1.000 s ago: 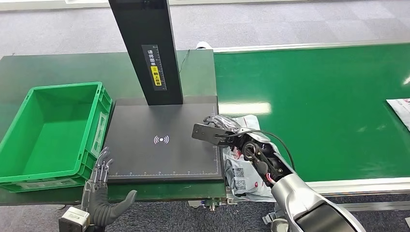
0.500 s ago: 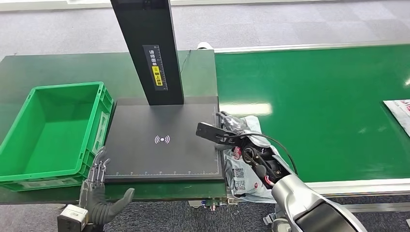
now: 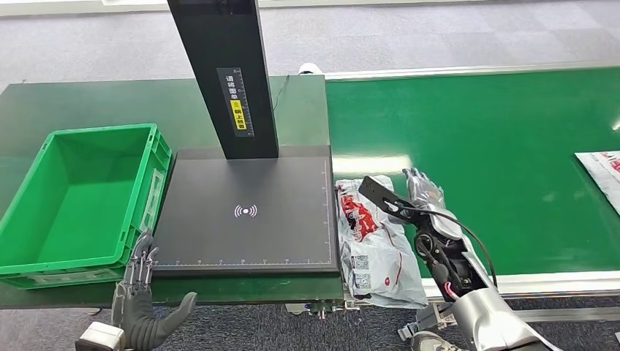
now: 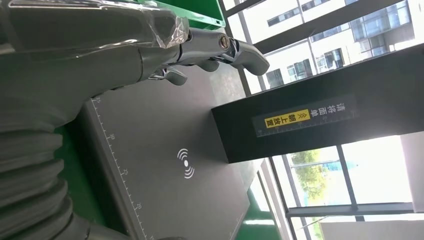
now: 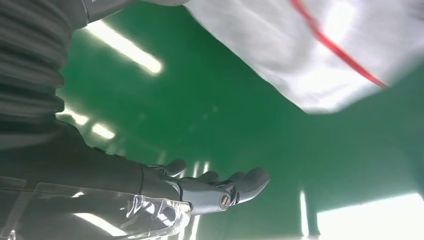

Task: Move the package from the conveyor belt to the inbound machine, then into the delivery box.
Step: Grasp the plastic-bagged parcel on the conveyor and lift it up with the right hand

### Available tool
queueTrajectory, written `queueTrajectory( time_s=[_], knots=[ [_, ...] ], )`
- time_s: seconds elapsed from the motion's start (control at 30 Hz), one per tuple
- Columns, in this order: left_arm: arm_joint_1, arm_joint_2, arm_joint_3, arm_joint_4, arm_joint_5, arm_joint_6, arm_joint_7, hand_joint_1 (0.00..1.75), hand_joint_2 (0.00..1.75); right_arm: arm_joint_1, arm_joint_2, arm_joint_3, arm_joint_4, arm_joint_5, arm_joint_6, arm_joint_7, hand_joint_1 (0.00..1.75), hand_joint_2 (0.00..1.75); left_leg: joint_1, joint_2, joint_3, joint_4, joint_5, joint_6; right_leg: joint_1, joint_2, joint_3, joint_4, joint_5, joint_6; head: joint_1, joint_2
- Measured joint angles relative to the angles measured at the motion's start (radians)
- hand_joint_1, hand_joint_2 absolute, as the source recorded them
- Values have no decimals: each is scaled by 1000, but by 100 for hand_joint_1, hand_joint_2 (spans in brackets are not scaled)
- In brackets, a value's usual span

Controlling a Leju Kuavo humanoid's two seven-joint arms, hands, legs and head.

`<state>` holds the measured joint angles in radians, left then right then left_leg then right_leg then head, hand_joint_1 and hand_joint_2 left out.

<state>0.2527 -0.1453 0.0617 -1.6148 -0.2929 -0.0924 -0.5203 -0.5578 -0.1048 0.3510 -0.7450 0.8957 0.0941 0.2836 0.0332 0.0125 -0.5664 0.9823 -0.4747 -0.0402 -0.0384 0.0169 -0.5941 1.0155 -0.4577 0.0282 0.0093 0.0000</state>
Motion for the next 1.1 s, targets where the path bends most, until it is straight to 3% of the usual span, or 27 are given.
queueTrajectory(
  time_s=[0.2, 0.43, 0.47, 0.57, 0.6, 0.63, 0.73, 0.77, 1.1],
  knots=[
    [-9, 1, 3, 3, 6, 1, 0, 0, 175, 59, -46, -30, -1, 16, 136, -73, 0, 175, 0, 0, 0, 0, 0, 0, 0, 0, 0, 0, 0, 0, 0, 0],
    [-38, 10, -2, 29, 25, 4, -3, 0, 175, 76, -74, -1, 14, -25, 278, -210, 3, 175, 0, 0, 0, 0, 0, 0, 0, 0, 0, 0, 0, 0, 0, 0],
    [-43, 11, -4, 34, 27, 6, -3, 0, 175, 71, -76, 8, 22, -31, 288, -220, 20, 175, 0, 0, 0, 0, 0, 0, 0, 0, 0, 0, 0, 0, 0, 0],
    [-55, 17, -12, 45, 35, 12, -2, 0, 175, 52, -78, 37, 49, -47, 313, -239, 120, 175, 0, 0, 0, 0, 0, 0, 0, 0, 0, 0, 0, 0, 0, 0],
    [-59, 19, -15, 49, 37, 14, -2, 0, 175, 46, -79, 47, 59, -52, 320, -246, 132, 175, 0, 0, 0, 0, 0, 0, 0, 0, 1, 0, 0, 0, 0, 0],
    [-61, 20, -17, 51, 39, 17, -2, 0, 175, 39, -79, 57, 69, -57, 326, -253, 132, 175, 0, 0, 0, 0, 0, 0, 0, 0, 1, 0, 0, 0, 0, 0],
    [-65, 25, -19, 58, 42, 20, -1, 0, 175, 20, -80, 82, 91, -72, 328, -272, 168, 175, 0, 1, 0, 0, 0, 0, 0, 0, 0, 0, 0, 0, 0, 0],
    [-65, 26, -19, 60, 43, 20, -1, 0, 175, 13, -81, 89, 97, -78, 327, -277, 175, 175, 0, 1, 0, 0, 0, 0, 0, 0, 0, 0, 0, 0, 0, 0],
    [-63, 36, -19, 62, 52, 21, -1, 0, 175, -27, -80, 147, 135, -144, 335, -311, 175, 175, 0, 0, 0, 0, 0, 0, 0, 0, 0, 0, 0, 0, 0, 0]
  ],
)
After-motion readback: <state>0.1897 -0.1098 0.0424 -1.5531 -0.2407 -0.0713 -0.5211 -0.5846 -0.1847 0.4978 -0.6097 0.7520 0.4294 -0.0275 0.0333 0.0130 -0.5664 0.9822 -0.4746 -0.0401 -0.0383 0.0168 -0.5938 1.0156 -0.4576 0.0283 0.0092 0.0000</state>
